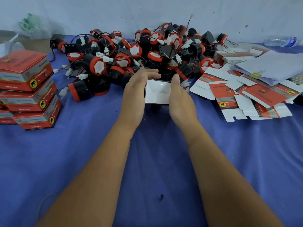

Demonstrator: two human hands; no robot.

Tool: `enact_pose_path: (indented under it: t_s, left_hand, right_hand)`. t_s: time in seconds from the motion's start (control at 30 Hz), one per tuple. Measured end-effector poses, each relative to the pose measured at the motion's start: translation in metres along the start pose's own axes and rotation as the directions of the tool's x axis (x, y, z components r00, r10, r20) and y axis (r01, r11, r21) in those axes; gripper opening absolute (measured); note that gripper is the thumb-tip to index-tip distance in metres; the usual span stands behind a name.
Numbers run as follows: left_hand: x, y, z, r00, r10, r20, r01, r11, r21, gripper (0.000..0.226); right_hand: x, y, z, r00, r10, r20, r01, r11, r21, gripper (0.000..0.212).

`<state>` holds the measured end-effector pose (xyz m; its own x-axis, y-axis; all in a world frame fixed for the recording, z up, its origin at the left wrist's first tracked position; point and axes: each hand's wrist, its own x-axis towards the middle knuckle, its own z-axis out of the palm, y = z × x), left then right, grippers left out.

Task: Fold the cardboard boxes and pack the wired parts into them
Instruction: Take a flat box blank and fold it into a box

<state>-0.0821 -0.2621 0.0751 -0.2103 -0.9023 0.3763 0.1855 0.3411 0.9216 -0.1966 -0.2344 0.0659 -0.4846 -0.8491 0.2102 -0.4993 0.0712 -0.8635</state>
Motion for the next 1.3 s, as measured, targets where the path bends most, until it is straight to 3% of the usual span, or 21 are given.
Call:
enact_pose_path:
  t_s: [0.1, 0.2, 0.27, 0.3, 0.33, 0.4, 0.47, 0.53, 0.63, 0.77, 0.87, 1.03, 1.17, 1.3]
  left_hand:
    - [-0.005, -0.003, 0.002, 0.992, 0.121, 0.041, -0.127, 0.975, 0.183, 0.035]
    - [-0.008, -0.007, 0.005, 0.983, 0.165, 0.078, -0.182, 0.918, 0.352, 0.037]
    - [-0.006, -0.008, 0.009, 0.998, 0.051, 0.025, -0.057, 0.948, 0.313, 0.045]
    - [-0.003, -0.009, 0.009, 0.999, -0.03, -0.014, 0.032, 0.967, 0.252, 0.05]
    - [0.001, -0.01, 0.007, 0.993, -0.112, -0.04, 0.117, 0.977, 0.176, 0.054]
    - [0.006, -0.014, -0.002, 0.973, -0.232, -0.015, 0.233, 0.971, 0.048, 0.054]
    - [0.007, -0.017, -0.01, 0.969, -0.24, 0.064, 0.237, 0.97, 0.043, 0.043]
    - [0.007, -0.021, -0.013, 0.976, -0.214, 0.031, 0.211, 0.974, 0.082, 0.038]
    - [0.012, -0.023, -0.019, 0.949, -0.161, -0.269, 0.175, 0.984, 0.027, 0.035]
    - [0.017, -0.023, -0.036, 0.76, -0.13, -0.637, 0.051, 0.989, -0.141, 0.035]
    - [0.019, -0.026, -0.038, 0.683, -0.128, -0.719, 0.012, 0.986, -0.164, 0.037]
    - [0.02, -0.033, -0.035, 0.688, -0.084, -0.721, 0.042, 0.996, -0.076, 0.044]
    - [0.021, -0.035, -0.034, 0.699, -0.089, -0.709, 0.05, 0.996, -0.076, 0.039]
    - [0.022, -0.036, -0.034, 0.705, -0.12, -0.699, 0.045, 0.991, -0.125, 0.035]
  right_hand:
    - [0.002, -0.005, -0.003, 0.972, 0.209, 0.105, -0.232, 0.919, 0.319, 0.032]
    - [0.005, -0.004, -0.005, 0.927, 0.331, 0.177, -0.365, 0.682, 0.634, 0.023]
    - [0.008, -0.001, -0.008, 0.928, 0.307, 0.21, -0.338, 0.456, 0.823, 0.026]
    - [0.009, -0.002, -0.01, 0.94, 0.272, 0.204, -0.3, 0.38, 0.875, 0.026]
    - [0.008, -0.002, -0.012, 0.956, 0.235, 0.174, -0.255, 0.375, 0.891, 0.03]
    - [0.007, -0.002, -0.011, 0.978, 0.178, 0.107, -0.179, 0.463, 0.868, 0.041]
    - [0.005, -0.004, -0.008, 0.994, 0.1, 0.053, -0.102, 0.59, 0.801, 0.045]
    - [0.003, -0.003, -0.005, 0.996, 0.012, 0.083, -0.07, 0.671, 0.738, 0.046]
    - [0.0, -0.001, 0.004, 0.988, 0.037, 0.149, -0.127, 0.742, 0.659, 0.038]
    - [0.002, 0.006, 0.022, 0.99, 0.012, 0.141, -0.06, 0.938, 0.342, 0.042]
    - [0.007, 0.003, 0.035, 0.98, -0.07, 0.188, 0.03, 0.979, 0.204, 0.051]
    - [0.02, -0.011, 0.06, 0.955, -0.169, 0.244, 0.153, 0.985, 0.084, 0.066]
    - [0.035, -0.017, 0.078, 0.961, -0.062, 0.268, 0.056, 0.998, 0.032, 0.074]
    - [0.044, -0.018, 0.081, 0.97, 0.017, 0.243, -0.035, 0.997, 0.069, 0.055]
